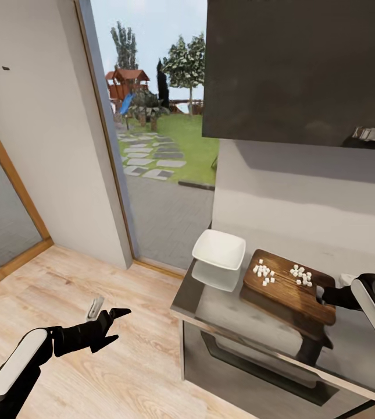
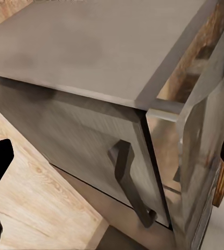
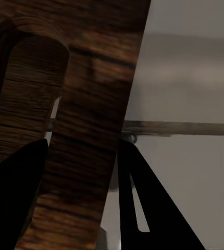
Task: In the kitchen, take the Vidalia onion out of the sink, dice it on the chopping board with the paring knife, put the diced onion into the bowl on the countertop, then place both the paring knife and the chopping board into the sink.
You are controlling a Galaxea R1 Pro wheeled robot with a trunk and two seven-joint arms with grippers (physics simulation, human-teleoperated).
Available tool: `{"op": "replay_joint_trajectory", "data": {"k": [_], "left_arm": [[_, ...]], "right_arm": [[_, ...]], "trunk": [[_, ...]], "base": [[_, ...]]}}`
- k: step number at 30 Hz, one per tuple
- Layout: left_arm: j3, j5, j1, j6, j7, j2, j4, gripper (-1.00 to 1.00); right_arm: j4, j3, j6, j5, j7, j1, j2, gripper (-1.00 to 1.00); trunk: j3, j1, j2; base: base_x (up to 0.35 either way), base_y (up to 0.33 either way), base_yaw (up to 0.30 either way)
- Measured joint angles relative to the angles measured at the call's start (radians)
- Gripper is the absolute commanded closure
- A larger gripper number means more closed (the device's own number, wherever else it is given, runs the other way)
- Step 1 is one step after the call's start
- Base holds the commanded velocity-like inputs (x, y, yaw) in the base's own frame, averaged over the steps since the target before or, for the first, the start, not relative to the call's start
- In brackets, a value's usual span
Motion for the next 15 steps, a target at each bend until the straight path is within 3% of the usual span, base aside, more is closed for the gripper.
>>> {"op": "replay_joint_trajectory", "data": {"k": [11, 15], "left_arm": [[0.000, 0.000, 0.000, 0.000, 0.000, 0.000, 0.000, -1.00], [0.000, -0.022, 0.000, 0.000, 0.000, -0.002, 0.000, -1.00]], "right_arm": [[0.000, 0.000, 0.000, -0.001, 0.000, -0.001, -0.001, 1.00], [0.000, 0.000, 0.000, -0.001, 0.000, -0.001, -0.001, 1.00]], "trunk": [[0.018, 0.000, 0.000], [0.024, 0.000, 0.000]], "base": [[0.000, 0.000, 0.000], [0.000, 0.000, 0.000]]}}
